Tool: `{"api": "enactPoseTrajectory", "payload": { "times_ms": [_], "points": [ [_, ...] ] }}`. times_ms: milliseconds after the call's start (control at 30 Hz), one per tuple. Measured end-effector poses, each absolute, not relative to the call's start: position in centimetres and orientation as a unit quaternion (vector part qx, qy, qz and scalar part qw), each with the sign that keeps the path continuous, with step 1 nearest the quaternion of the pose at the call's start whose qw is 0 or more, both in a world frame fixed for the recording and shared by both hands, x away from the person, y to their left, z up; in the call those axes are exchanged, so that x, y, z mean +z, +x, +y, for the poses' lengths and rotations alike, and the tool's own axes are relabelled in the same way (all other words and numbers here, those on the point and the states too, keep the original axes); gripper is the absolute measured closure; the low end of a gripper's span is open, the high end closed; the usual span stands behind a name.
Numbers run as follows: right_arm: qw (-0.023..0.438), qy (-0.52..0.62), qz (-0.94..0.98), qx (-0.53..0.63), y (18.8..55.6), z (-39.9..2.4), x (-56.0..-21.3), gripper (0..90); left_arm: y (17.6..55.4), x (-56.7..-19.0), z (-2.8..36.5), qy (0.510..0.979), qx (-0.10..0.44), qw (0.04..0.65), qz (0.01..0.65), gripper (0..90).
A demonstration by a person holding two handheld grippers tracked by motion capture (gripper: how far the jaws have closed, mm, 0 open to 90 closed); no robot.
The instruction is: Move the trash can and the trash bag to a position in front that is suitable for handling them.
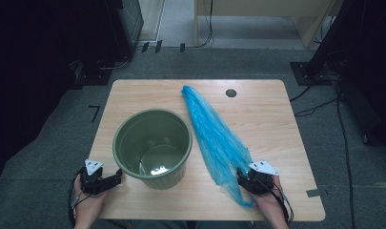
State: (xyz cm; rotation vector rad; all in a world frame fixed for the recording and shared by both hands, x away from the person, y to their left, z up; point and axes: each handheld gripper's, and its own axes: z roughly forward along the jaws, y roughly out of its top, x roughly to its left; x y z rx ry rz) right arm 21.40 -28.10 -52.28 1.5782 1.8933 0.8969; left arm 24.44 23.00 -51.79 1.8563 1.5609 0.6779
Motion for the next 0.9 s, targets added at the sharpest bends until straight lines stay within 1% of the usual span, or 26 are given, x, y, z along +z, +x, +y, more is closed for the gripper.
{"api": "enactPoseTrajectory", "payload": {
  "times_ms": [333, 567, 600, 633, 667, 700, 733, 767, 800, 833, 900],
  "points": [
    [0.279, 0.635, 0.65, 0.308, 20.9, -32.5, -52.3, 36.4, 24.4, -51.8, 23.0, 0.702, 0.256, 0.307, 0.59, 13.2],
    [0.29, 0.652, 0.632, 0.3, 20.4, -34.0, -52.2, 35.4, 24.5, -51.8, 23.0, 0.701, 0.256, 0.307, 0.59, 13.2],
    [0.291, 0.652, 0.623, 0.32, 20.0, -34.3, -51.5, 33.8, 24.5, -51.8, 23.0, 0.701, 0.256, 0.307, 0.59, 13.2],
    [0.291, 0.652, 0.623, 0.32, 20.0, -34.3, -51.5, 33.8, 24.4, -51.8, 23.0, 0.702, 0.256, 0.307, 0.59, 13.2],
    [0.298, 0.647, 0.619, 0.331, 19.7, -34.5, -50.9, 33.5, 24.4, -51.8, 23.0, 0.702, 0.256, 0.307, 0.59, 13.2],
    [0.316, 0.641, 0.61, 0.342, 19.1, -34.6, -49.8, 33.4, 24.5, -51.8, 23.0, 0.701, 0.256, 0.307, 0.59, 13.2],
    [0.316, 0.641, 0.61, 0.342, 19.1, -34.6, -49.8, 33.4, 24.4, -51.8, 23.0, 0.7, 0.257, 0.306, 0.592, 13.2],
    [0.329, 0.643, 0.599, 0.347, 18.8, -34.6, -49.0, 33.8, 24.4, -51.7, 22.9, 0.696, 0.259, 0.303, 0.597, 15.7],
    [0.329, 0.643, 0.599, 0.347, 18.8, -34.6, -49.0, 33.8, 24.5, -51.6, 22.9, 0.691, 0.256, 0.309, 0.601, 15.7],
    [0.331, 0.644, 0.593, 0.352, 18.7, -34.6, -48.8, 33.9, 24.4, -51.3, 22.8, 0.685, 0.249, 0.326, 0.602, 21.7],
    [0.333, 0.635, 0.591, 0.37, 18.5, -34.2, -48.4, 34.8, 24.3, -50.5, 22.7, 0.669, 0.247, 0.361, 0.601, 39.2]
  ]
}}
